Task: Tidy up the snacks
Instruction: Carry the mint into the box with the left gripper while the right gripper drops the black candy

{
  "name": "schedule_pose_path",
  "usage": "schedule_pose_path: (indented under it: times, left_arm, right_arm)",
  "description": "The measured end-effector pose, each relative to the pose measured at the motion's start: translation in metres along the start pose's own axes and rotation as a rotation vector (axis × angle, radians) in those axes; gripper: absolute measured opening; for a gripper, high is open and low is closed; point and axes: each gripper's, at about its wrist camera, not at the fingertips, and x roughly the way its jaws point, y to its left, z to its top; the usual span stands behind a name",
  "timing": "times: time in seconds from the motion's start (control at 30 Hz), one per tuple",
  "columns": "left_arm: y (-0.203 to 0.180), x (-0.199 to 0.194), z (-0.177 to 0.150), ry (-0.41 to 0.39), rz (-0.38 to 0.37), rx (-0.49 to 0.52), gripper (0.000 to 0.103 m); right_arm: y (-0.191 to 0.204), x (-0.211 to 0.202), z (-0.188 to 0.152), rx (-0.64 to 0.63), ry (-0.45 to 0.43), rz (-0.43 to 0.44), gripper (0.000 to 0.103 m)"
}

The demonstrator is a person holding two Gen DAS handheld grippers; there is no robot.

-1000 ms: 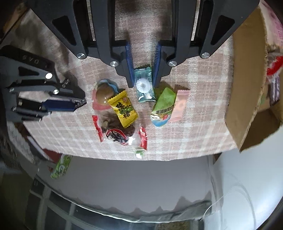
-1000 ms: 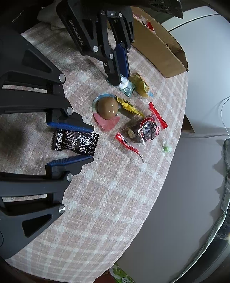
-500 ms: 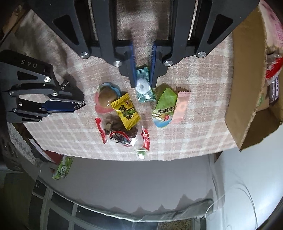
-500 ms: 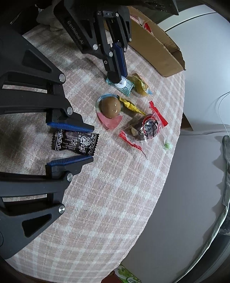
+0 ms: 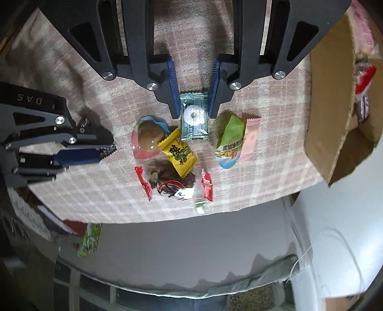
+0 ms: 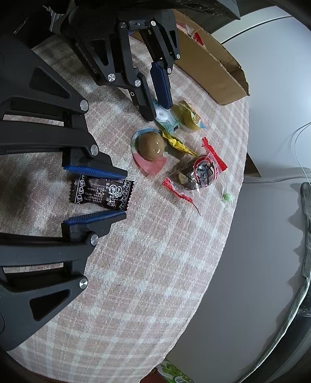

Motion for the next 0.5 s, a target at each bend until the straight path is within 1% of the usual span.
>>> schedule_pose_path:
  times: [0.07, 0.13, 0.3, 0.5]
  left_arm:
    - [0.008, -0.004, 0.001, -0.007, -0.03, -0.044, 0.022]
    - [0.011, -0.008, 0.003, -0.021, -0.045, -0.072, 0.022]
    - [0.01, -0.03, 0.008, -0.068, -0.075, -0.095, 0.022]
    - [0.016, -0.061, 0.014, -0.135, -0.09, -0.12, 0.022]
  right_arm:
    - [-0.001, -0.001, -0.001, 0.007, -0.003, 0.001, 0.028]
    - [-0.002, -0.002, -0.002, 0.013, -0.007, 0.003, 0.028]
    - [-0.004, -0.009, -0.002, 0.031, -0.026, 0.013, 0.028]
    - [0.004, -0.028, 0.008, 0.013, -0.07, 0.025, 0.028]
